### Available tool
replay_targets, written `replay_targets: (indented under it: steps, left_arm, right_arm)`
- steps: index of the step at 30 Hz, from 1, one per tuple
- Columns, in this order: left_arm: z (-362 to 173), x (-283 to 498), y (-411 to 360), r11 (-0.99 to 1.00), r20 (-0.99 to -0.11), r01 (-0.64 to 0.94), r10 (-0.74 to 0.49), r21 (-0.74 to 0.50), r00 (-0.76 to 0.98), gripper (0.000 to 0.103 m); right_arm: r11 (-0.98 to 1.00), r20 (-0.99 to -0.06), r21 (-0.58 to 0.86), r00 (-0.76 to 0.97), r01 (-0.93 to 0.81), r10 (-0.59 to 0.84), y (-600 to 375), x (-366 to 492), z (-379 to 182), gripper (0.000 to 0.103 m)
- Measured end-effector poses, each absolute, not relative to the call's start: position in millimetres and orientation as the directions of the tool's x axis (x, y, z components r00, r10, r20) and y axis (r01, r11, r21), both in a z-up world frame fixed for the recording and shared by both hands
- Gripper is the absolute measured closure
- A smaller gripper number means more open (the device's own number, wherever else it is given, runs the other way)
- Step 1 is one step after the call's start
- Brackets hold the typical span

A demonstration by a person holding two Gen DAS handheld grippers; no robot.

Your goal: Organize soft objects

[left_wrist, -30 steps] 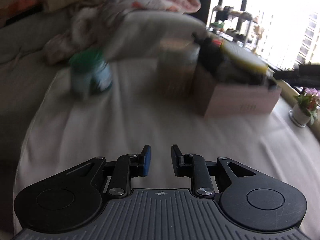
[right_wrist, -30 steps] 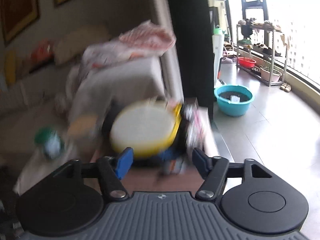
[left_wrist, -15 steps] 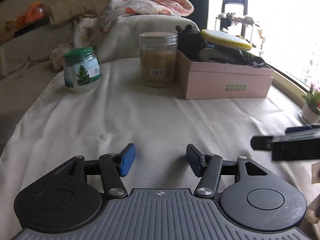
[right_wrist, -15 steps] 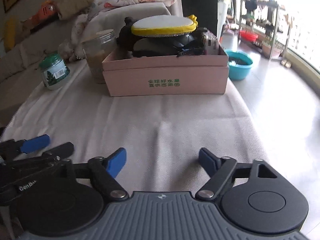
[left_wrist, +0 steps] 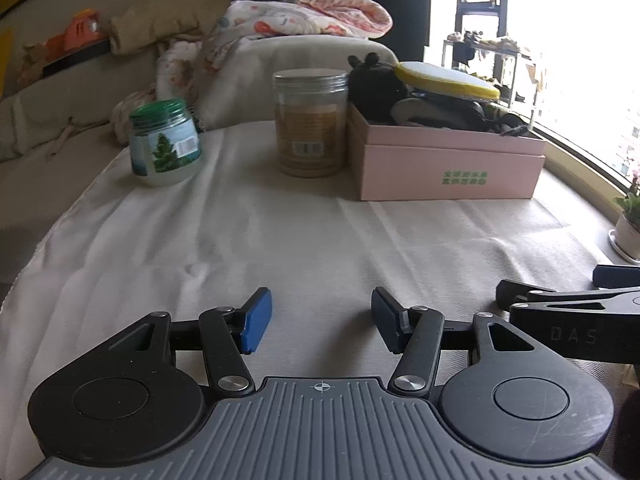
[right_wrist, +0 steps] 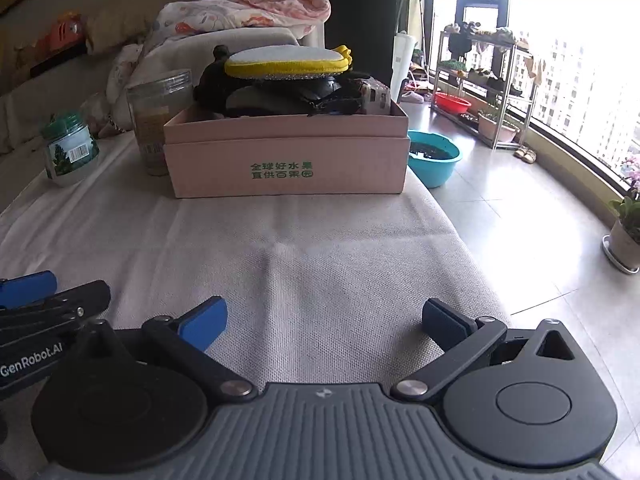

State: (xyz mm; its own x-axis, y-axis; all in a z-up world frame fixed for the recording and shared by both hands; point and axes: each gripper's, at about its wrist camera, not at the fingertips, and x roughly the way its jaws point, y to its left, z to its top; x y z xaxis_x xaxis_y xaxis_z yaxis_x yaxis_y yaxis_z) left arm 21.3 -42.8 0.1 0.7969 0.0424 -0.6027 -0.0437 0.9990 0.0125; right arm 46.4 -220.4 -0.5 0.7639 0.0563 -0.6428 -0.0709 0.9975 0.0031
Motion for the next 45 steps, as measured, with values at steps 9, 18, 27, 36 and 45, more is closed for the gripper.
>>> replay_targets:
  steps: [9, 18, 27, 36, 45]
  left_arm:
    - [-0.1, 20.9, -46.0, 0.999, -0.603, -0.035, 0.035, 0.011, 0.797, 0.043]
    - [0.1, 21.0, -45.7, 0.999, -0.603, -0.036, 0.035, 0.010, 0.797, 0.043]
    - [0.0, 21.1, -45.2, 0.999, -0.603, -0.036, 0.035, 0.010, 0.797, 0.043]
    - [0.2, 21.1, -45.0, 0.999, -0.603, -0.036, 0.034, 0.010, 0.797, 0.043]
    - [0.0, 21.2, -45.2, 0.999, -0.603, -0.036, 0.033, 0.008, 0.797, 0.043]
  right_arm:
    - [0.996, -0.643, 0.006, 0.763, -0.085, 0.069, -219.2, 45.9, 0.1, 0.000]
    - [0.996, -0.643, 0.007, 0.763, -0.085, 0.070, -219.1, 46.2, -0.1, 0.000]
    - [0.996, -0.643, 0.008, 0.763, -0.085, 0.070, -219.1, 46.3, -0.2, 0.000]
    - [0.996, -0.643, 0.008, 0.763, -0.085, 0.070, -219.2, 46.3, -0.2, 0.000]
    - [0.996, -0.643, 0.008, 0.763, -0.085, 0.070, -219.2, 46.3, -0.2, 0.000]
